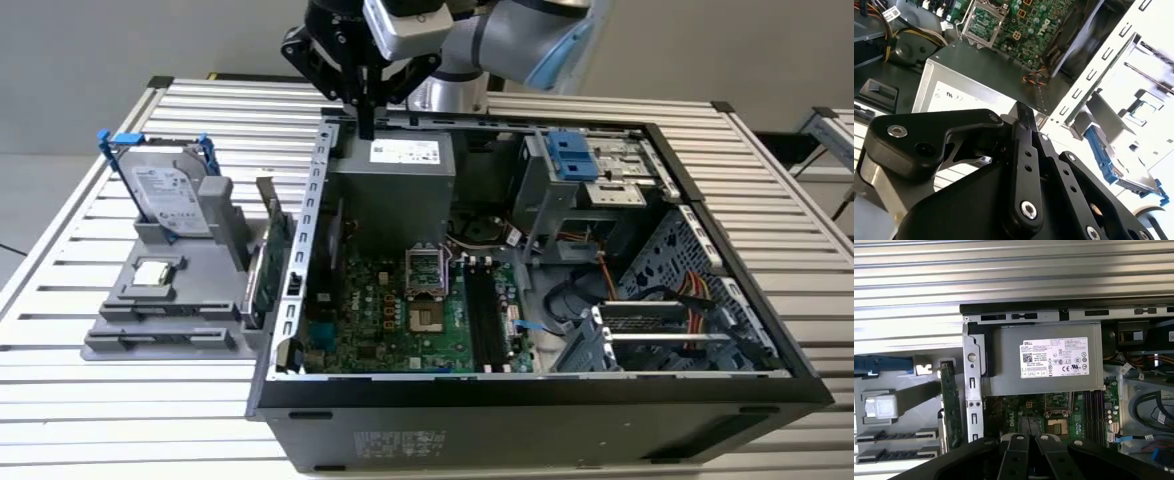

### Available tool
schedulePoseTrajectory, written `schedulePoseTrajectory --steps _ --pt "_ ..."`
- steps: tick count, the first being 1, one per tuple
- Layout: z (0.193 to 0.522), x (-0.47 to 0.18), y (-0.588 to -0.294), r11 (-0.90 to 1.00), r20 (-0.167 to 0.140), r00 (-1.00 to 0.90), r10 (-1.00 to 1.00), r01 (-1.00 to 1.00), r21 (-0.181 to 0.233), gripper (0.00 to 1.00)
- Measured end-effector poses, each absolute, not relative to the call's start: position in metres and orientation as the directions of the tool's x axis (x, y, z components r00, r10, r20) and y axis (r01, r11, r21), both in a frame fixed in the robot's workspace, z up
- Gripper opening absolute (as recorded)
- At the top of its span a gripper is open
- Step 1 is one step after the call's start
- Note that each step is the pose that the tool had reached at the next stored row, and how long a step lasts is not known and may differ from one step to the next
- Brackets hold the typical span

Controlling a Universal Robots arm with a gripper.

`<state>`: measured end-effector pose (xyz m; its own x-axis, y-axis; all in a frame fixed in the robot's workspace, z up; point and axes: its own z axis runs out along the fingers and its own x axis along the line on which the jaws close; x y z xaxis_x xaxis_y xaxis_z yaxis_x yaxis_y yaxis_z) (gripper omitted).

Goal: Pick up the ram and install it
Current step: 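Reach for the ram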

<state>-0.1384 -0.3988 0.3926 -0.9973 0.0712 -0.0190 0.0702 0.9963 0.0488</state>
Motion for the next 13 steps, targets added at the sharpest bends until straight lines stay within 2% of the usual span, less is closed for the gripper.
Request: schedulePoseTrajectory --steps 13 --pt "0.393 -0.154 -0.399 0.996 -0.019 -0.997 0.071 0.070 0.049 0.00"
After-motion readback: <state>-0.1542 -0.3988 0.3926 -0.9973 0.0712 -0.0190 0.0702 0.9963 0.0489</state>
